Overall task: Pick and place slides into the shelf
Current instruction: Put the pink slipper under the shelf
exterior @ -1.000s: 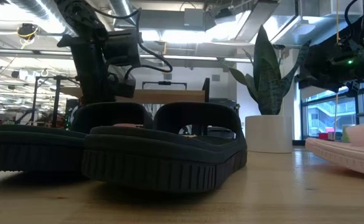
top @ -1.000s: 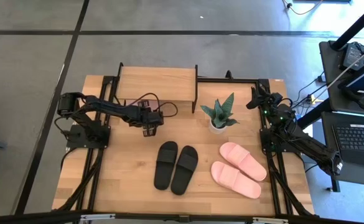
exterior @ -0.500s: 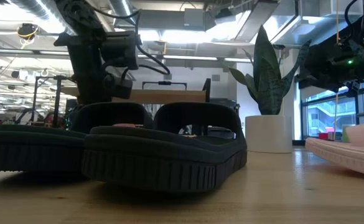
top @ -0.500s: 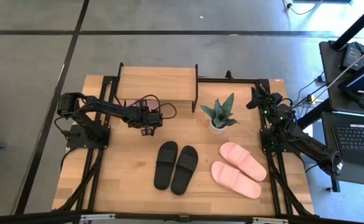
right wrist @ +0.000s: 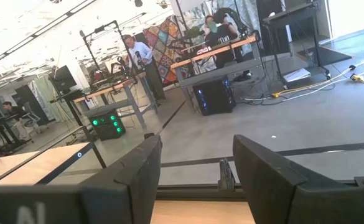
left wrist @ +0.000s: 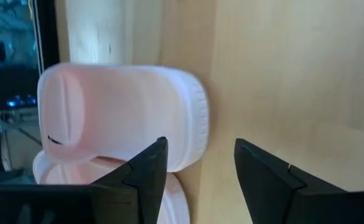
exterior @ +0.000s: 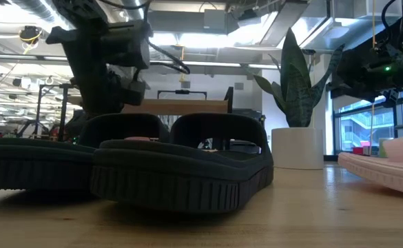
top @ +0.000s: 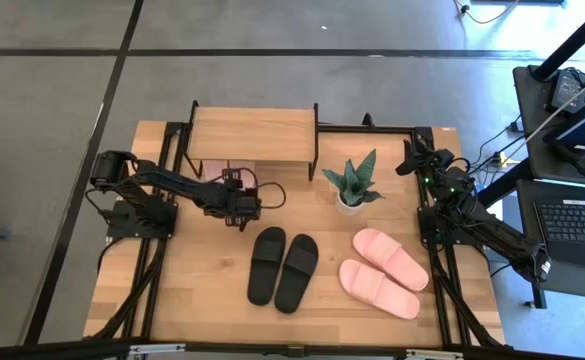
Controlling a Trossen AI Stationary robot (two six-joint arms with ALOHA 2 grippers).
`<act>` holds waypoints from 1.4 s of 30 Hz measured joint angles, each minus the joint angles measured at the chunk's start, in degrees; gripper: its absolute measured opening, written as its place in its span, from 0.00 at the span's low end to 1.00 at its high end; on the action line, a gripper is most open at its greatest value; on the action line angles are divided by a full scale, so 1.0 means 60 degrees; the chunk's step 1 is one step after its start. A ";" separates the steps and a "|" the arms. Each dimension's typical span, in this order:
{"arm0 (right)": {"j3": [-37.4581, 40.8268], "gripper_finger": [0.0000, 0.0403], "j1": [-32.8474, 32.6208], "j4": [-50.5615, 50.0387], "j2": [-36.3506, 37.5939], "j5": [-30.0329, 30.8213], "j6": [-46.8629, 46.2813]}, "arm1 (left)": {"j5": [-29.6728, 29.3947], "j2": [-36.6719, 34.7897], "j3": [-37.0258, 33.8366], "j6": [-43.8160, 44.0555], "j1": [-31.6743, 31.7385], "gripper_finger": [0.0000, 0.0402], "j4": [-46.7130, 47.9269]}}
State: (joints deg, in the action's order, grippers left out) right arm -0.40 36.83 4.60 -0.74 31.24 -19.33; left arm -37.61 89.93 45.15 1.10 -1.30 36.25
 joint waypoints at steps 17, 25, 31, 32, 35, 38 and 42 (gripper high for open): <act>-0.0001 0.50 -0.0001 0.0000 -0.0002 0.0004 -0.0022 | 0.1451 0.0004 0.0095 -0.1380 -0.0580 0.44 -0.1399; -0.0002 0.50 0.0002 0.0000 -0.0002 0.0004 -0.0270 | 0.3092 0.0004 0.0067 -0.1687 -0.0315 0.44 -0.1967; -0.0002 0.50 0.0000 0.0000 0.0000 0.0004 -0.0273 | 0.3705 0.0011 -0.0255 -0.0844 0.0367 0.44 -0.1973; -0.0002 0.50 0.0001 -0.0001 -0.0001 0.0000 -0.0268 | 0.3704 0.0011 -0.0266 -0.0509 0.0478 0.44 -0.1973; 0.0000 0.50 -0.0002 0.0000 -0.0002 0.0000 -0.0255 | 0.3708 0.0011 -0.0266 0.0657 0.0736 0.44 -0.1965; 0.0000 0.50 -0.0002 -0.0001 -0.0002 0.0000 -0.0234 | 0.3704 0.0011 -0.0266 0.2216 0.0806 0.44 -0.1946; -0.0001 0.50 -0.0001 0.0000 -0.0001 0.0000 -0.0229 | 0.3884 0.0011 -0.0262 0.4980 0.0696 0.44 -0.1945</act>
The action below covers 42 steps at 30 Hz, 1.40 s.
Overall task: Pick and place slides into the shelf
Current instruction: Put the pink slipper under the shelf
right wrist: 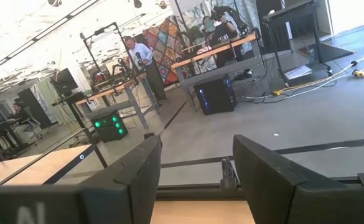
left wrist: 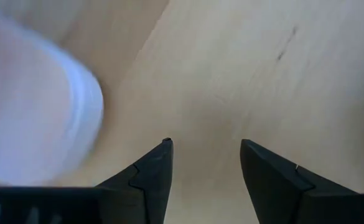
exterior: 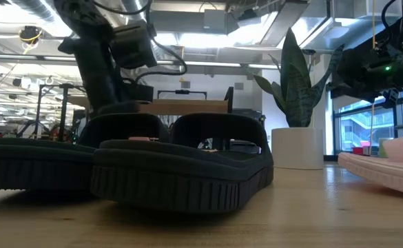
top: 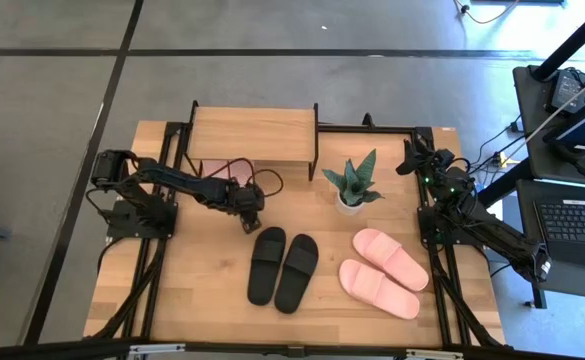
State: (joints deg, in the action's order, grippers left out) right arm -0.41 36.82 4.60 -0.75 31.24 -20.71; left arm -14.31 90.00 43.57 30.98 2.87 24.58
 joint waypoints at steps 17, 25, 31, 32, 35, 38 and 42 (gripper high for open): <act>-0.0003 0.50 0.0001 -0.0004 0.0001 0.0004 0.0568 | -0.0092 0.0000 0.0000 0.6957 0.0446 0.44 -0.0096; -0.0003 0.50 0.0003 -0.0004 -0.0001 0.0004 0.1048 | -0.0158 0.0000 0.0007 0.7008 0.0514 0.44 -0.1229; 0.0001 0.50 0.0001 -0.0002 0.0001 0.0004 0.1067 | -0.0840 0.0000 0.0541 0.8038 0.0504 0.44 0.0025; -0.0002 0.50 0.0001 -0.0003 0.0001 0.0004 0.1067 | -0.0951 0.0000 0.0708 0.8151 0.0483 0.44 0.0513; -0.0001 0.50 0.0003 -0.0003 0.0003 0.0004 0.1067 | -0.1196 0.0000 0.1189 0.8328 0.0388 0.44 0.1750; 0.0000 0.50 0.0002 -0.0003 0.0002 0.0004 0.1070 | -0.1212 0.0000 0.1537 0.8433 0.0365 0.44 0.2448; 0.0001 0.50 0.0002 0.0000 -0.0001 0.0006 0.1070 | -0.1288 0.0460 0.1643 0.8900 0.0404 0.44 0.3160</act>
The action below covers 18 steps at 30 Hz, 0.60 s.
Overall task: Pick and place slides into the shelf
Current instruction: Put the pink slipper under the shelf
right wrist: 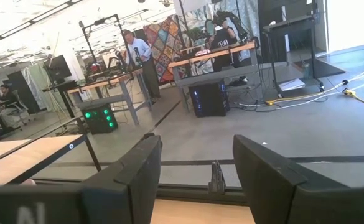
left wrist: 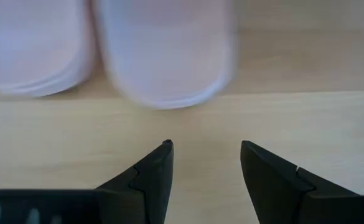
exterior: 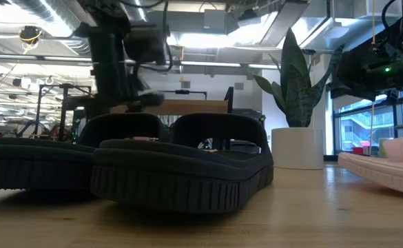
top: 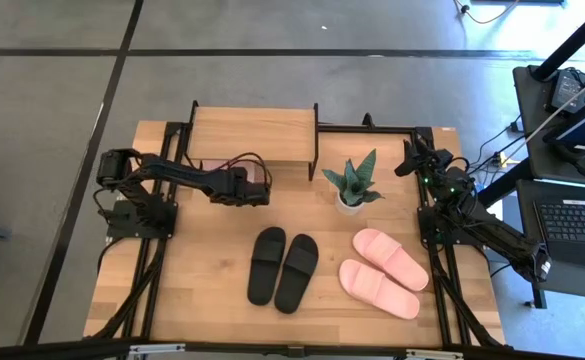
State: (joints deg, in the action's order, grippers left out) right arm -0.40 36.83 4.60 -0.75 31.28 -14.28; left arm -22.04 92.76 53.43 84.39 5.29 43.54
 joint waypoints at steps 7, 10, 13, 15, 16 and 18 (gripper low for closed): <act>-0.0004 0.50 -0.0002 0.0004 0.0004 0.0005 0.0004 | 0.0291 0.0600 0.0004 0.0425 0.0056 0.44 0.0096; 0.0000 0.50 0.0001 0.0000 0.0003 0.0003 0.0004 | 0.0159 0.0603 0.0011 0.0425 0.0195 0.44 0.0113; -0.0001 0.50 0.0000 0.0000 0.0000 0.0002 0.0001 | 0.0090 0.0603 0.0011 0.0422 0.0367 0.44 0.0203; -0.0004 0.50 0.0001 -0.0004 0.0000 0.0001 0.0000 | 0.0076 0.0629 0.0011 0.0421 0.0463 0.44 0.0205; -0.0002 0.50 0.0000 0.0000 0.0000 0.0005 0.0000 | 0.0074 0.0662 0.0011 0.0423 0.0512 0.44 0.0208; -0.0003 0.50 0.0000 -0.0002 0.0000 0.0005 0.0033 | 0.0076 0.0670 0.0010 0.0421 0.0590 0.44 0.0262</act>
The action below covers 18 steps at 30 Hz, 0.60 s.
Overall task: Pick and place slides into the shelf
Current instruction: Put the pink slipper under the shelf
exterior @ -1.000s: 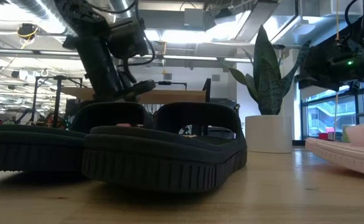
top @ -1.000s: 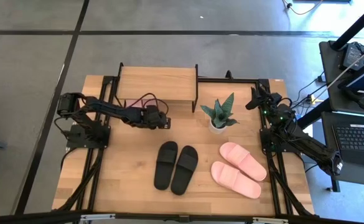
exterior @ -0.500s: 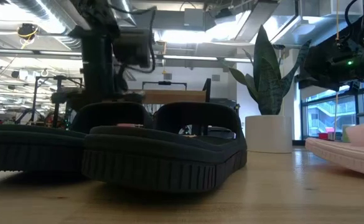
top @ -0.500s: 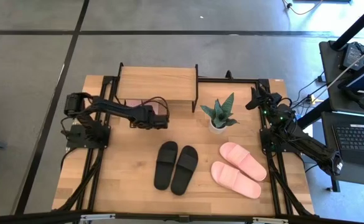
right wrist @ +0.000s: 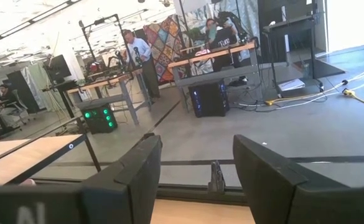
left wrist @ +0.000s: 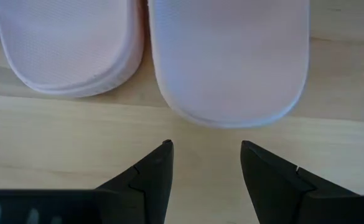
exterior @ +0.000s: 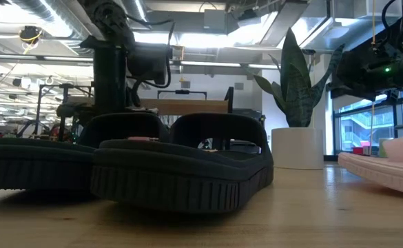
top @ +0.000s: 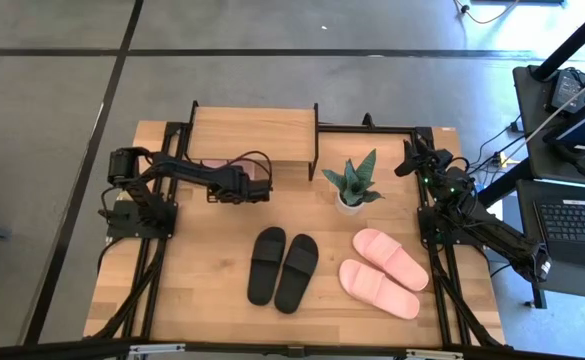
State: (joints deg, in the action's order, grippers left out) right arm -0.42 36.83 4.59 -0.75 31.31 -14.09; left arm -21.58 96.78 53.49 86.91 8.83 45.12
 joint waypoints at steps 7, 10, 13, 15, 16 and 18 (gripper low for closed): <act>0.0000 0.50 0.0001 -0.0001 0.0000 0.0000 0.0212 | -0.0174 -0.0001 0.0001 0.0000 0.0120 0.44 0.0095; 0.0003 0.50 0.0001 0.0002 0.0000 0.0000 0.0219 | -0.0203 -0.0001 0.0001 0.0000 0.0177 0.44 0.0153; -0.0001 0.50 -0.0002 0.0002 0.0000 -0.0001 0.0225 | -0.0177 -0.0001 0.0000 0.0003 0.0247 0.44 0.0151; 0.0001 0.50 -0.0002 0.0002 0.0000 0.0000 0.0355 | -0.0160 -0.0001 -0.0003 0.0001 0.0294 0.44 0.0150; 0.0003 0.50 0.0001 0.0002 0.0000 -0.0002 0.0415 | -0.0157 -0.0001 -0.0003 0.0008 0.0307 0.44 0.0150; 0.0001 0.50 0.0000 0.0002 0.0000 -0.0001 0.0447 | -0.0164 -0.0001 -0.0001 0.0143 0.0321 0.44 0.0150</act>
State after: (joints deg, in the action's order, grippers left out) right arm -0.42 36.83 4.60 -0.75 31.30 -11.41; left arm -22.57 96.77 53.49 87.77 10.76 46.02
